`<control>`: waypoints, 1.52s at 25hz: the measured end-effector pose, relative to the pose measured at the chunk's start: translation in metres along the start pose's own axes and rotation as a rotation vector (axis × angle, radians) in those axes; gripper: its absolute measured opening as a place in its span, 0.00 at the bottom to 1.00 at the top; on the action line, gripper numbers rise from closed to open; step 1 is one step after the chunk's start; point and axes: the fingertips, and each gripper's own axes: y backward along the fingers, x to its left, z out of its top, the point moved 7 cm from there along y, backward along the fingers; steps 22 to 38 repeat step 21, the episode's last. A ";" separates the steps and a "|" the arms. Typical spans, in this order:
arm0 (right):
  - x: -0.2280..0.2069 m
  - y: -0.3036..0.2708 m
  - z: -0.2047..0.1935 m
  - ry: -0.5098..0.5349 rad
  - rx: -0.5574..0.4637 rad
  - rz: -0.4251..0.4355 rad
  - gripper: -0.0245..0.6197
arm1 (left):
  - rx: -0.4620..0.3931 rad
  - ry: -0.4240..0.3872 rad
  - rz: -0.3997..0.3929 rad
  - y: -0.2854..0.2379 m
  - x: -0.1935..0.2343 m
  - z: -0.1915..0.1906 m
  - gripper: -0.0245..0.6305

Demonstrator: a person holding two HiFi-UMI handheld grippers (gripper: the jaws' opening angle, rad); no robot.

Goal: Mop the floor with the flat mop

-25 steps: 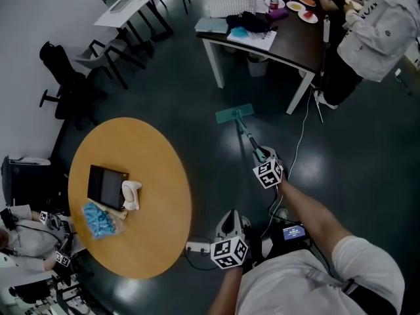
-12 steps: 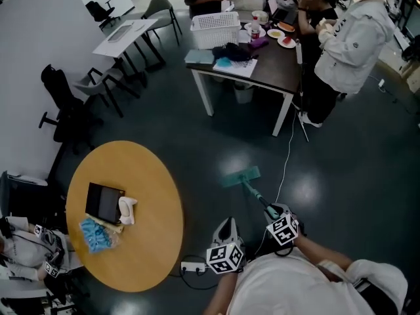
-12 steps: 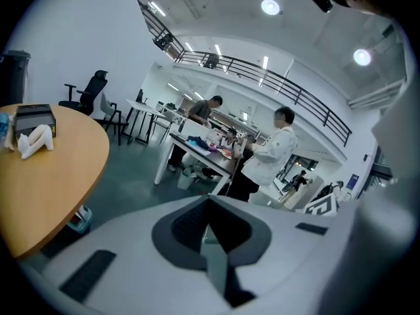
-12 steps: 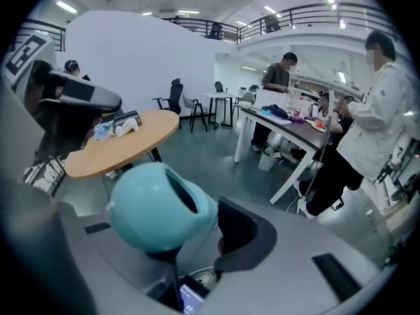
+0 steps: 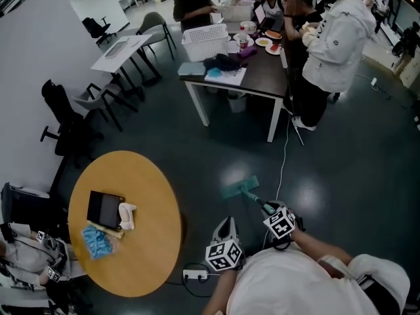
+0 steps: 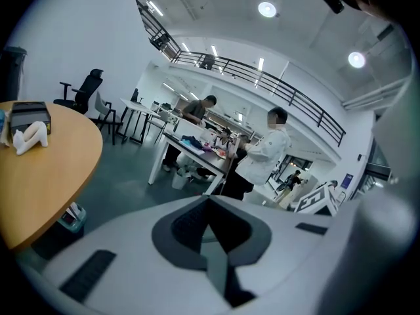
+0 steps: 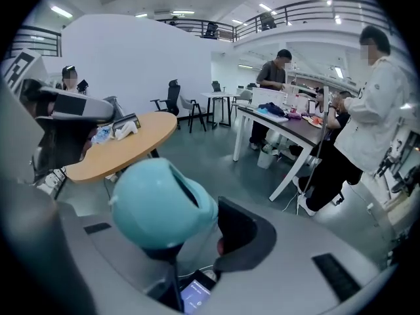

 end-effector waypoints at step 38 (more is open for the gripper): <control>0.007 0.004 -0.014 0.021 0.007 0.023 0.22 | 0.000 -0.010 -0.033 -0.004 -0.014 0.000 0.04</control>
